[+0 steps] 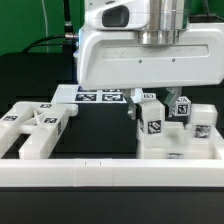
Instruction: Assemble chair
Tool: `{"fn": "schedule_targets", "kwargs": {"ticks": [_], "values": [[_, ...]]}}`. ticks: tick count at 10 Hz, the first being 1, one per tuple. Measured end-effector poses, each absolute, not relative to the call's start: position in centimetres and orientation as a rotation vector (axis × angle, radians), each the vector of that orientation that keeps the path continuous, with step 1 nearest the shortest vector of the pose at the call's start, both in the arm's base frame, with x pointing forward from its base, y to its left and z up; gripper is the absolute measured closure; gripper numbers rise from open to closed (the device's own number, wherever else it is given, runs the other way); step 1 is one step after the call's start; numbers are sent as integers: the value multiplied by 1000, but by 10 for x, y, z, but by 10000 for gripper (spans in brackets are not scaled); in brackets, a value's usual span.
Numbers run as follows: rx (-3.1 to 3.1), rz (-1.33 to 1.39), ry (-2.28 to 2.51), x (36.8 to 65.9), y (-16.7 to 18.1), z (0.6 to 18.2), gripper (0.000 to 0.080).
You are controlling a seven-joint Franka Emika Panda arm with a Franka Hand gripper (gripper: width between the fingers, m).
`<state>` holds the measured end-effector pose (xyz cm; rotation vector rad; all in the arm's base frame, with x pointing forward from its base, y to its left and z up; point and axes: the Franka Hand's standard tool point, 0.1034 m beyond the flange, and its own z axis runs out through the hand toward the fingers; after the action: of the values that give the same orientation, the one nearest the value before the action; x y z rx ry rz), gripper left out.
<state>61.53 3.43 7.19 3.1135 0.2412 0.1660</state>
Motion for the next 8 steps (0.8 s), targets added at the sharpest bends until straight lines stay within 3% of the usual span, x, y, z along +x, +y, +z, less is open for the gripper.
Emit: {"fn": "schedule_targets", "kwargs": {"ticks": [3, 8], "values": [[3122, 167, 166, 615, 34, 72, 512], [3105, 167, -618, 614, 32, 71, 511]]}}
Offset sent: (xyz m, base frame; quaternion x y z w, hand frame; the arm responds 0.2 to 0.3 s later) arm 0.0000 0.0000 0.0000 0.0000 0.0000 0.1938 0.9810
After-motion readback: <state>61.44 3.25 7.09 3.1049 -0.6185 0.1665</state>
